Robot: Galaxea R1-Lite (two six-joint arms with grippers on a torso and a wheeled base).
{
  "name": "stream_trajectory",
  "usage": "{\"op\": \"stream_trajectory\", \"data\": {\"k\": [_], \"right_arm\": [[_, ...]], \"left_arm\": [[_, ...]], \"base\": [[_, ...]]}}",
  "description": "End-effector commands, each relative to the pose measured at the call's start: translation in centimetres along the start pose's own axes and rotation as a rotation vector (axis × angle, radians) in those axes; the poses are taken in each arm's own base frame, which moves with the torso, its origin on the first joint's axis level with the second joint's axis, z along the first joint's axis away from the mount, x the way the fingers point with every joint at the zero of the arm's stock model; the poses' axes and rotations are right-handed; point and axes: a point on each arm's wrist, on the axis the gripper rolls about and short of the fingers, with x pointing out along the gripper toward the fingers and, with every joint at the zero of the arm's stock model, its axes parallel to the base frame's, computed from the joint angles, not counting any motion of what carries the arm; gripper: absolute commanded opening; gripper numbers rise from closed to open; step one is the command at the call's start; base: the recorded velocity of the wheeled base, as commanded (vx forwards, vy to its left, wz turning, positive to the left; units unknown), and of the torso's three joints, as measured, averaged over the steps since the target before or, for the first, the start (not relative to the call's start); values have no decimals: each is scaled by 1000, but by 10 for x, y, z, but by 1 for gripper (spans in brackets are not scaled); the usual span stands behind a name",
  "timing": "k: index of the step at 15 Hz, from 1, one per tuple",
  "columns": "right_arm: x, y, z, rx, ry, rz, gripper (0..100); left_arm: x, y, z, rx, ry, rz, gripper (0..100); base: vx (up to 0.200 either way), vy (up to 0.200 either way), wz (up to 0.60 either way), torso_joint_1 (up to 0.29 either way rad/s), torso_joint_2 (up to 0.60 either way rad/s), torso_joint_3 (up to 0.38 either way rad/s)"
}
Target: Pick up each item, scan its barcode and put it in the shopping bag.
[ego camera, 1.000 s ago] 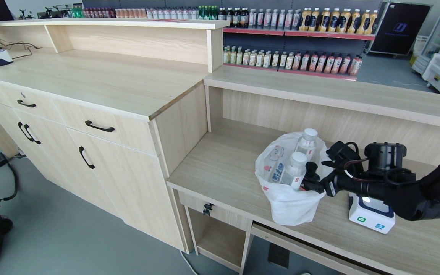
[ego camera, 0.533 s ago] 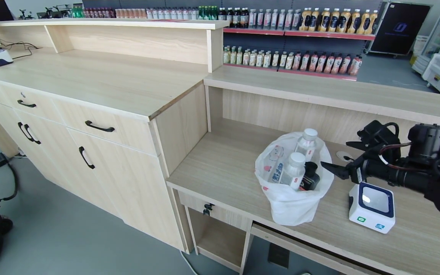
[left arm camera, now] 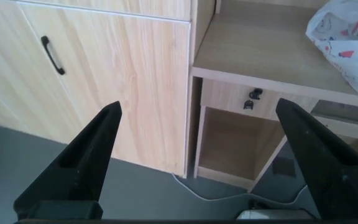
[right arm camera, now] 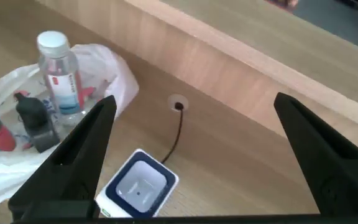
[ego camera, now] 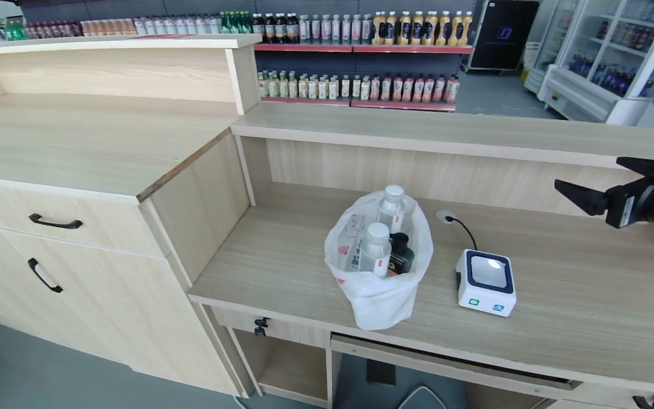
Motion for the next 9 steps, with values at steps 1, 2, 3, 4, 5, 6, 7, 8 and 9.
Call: {"op": "stream_trajectory", "data": {"k": [1, 2, 3, 4, 5, 6, 7, 8, 9], "right_arm": [[-23, -5, 28, 23, -53, -78, 100], [-31, -5, 32, 55, -30, -115, 100], [-41, -3, 34, 84, -8, -159, 100], [-49, 1, 34, 112, 15, -193, 100], [-61, 9, 31, 147, 49, -235, 100], [-76, 19, 22, 168, 82, -289, 100], [-93, 28, 13, 194, 89, -302, 100], [-104, 33, 8, 222, 80, -295, 100], [-130, 44, -8, 291, 75, -292, 100]], "left_arm": [[0, 0, 0, 0, 0, 1, 100], [0, 0, 0, 0, 0, 1, 100], [0, 0, 0, 0, 0, 1, 100], [0, 0, 0, 0, 0, 1, 100], [0, 0, 0, 0, 0, 1, 100], [0, 0, 0, 0, 0, 1, 100], [0, 0, 0, 0, 0, 1, 100], [0, 0, 0, 0, 0, 1, 100], [0, 0, 0, 0, 0, 1, 100]], "base": [[0, 0, -600, -2, 2, 7], [0, 0, -600, 7, 2, 2], [0, 0, -600, 7, -7, 7], [0, 0, -600, 2, 2, -2], [0, 0, -600, -2, 7, 7], [0, 0, -600, -2, 7, 7], [0, 0, 0, 0, 0, 0], [0, 0, 0, 0, 0, 0], [0, 0, 0, 0, 0, 0]]}}
